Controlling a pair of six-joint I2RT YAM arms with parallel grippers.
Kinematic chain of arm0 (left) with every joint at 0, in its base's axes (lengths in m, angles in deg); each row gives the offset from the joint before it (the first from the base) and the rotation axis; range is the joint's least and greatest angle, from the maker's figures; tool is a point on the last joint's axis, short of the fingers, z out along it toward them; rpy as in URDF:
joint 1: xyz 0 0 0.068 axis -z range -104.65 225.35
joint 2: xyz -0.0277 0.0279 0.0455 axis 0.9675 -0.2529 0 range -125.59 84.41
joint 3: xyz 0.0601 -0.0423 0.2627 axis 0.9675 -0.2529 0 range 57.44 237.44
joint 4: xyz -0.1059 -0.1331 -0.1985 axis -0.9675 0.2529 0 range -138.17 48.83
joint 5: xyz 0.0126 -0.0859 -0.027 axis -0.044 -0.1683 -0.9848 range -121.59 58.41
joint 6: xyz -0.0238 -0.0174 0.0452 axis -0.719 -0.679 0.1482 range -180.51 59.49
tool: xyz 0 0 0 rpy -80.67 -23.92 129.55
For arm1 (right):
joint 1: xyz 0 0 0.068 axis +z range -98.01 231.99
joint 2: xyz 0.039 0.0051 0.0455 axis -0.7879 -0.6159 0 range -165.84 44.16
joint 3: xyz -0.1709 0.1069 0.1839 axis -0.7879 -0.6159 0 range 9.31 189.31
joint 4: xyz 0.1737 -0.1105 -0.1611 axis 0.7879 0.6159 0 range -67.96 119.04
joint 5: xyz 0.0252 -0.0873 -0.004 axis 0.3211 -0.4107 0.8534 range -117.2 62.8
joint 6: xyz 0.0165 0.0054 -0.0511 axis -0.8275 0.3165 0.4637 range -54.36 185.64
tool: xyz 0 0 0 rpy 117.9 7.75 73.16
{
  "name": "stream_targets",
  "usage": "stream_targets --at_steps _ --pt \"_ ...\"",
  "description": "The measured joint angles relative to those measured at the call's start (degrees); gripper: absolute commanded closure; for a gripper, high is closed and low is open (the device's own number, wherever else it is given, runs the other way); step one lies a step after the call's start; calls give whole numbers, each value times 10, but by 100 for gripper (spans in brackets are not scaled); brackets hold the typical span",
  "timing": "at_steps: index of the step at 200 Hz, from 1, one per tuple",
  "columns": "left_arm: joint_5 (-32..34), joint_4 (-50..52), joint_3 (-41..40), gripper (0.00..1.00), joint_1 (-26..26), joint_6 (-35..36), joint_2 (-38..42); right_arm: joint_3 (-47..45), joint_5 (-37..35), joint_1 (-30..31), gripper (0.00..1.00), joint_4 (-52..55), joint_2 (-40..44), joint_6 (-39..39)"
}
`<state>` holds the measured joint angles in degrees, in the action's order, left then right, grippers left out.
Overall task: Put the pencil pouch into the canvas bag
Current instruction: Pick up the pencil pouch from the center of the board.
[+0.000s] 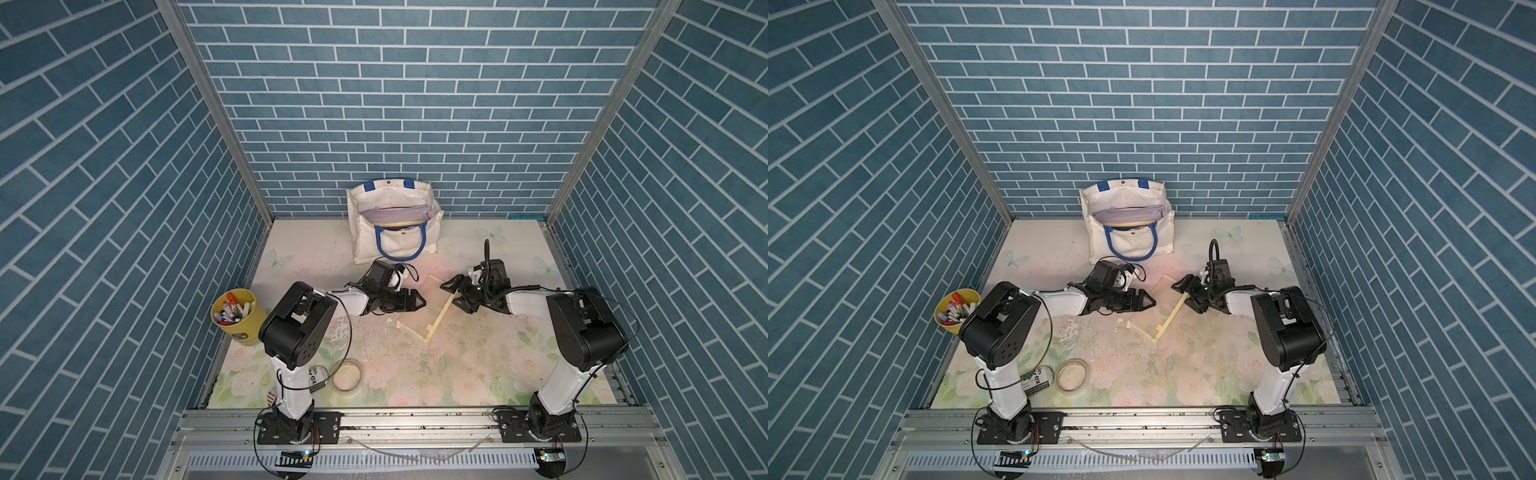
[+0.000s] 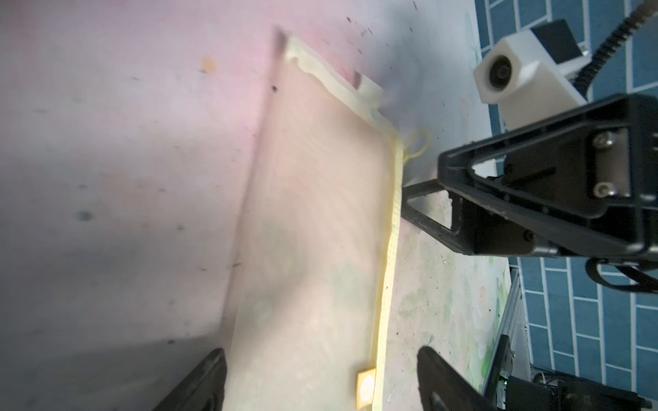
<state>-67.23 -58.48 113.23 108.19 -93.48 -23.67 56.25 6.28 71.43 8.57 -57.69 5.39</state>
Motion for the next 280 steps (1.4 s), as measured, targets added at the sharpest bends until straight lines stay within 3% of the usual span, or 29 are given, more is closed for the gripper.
stream_targets --at_steps 26,78,102,127,135,145,162,210,230,280 --pt "-12 -56 -14 18 23 -42 -8 -6 3 1 31 -20 -4 -4" --pt "-20 -157 -28 27 35 -114 -31 -36 17 5 57 -48 -5 -16" --pt "-18 -193 -31 45 35 -136 -33 -46 22 7 62 -56 -5 -20" --pt "-15 -214 -30 85 35 -152 -31 -56 26 8 63 -58 4 -20" --pt "-16 -212 -31 93 35 -150 -29 -59 28 8 63 -57 10 -20" --pt "-16 -202 -30 100 35 -150 -22 -60 29 8 62 -56 19 -20" --pt "-14 -171 -29 100 35 -135 5 -60 32 8 58 -49 46 -21" --pt "-5 24 35 100 36 -12 142 -13 26 8 36 57 163 21" --pt "15 158 127 100 35 93 179 44 16 8 25 136 192 64" --pt "102 379 399 100 -4 346 170 171 -16 8 16 299 222 143"
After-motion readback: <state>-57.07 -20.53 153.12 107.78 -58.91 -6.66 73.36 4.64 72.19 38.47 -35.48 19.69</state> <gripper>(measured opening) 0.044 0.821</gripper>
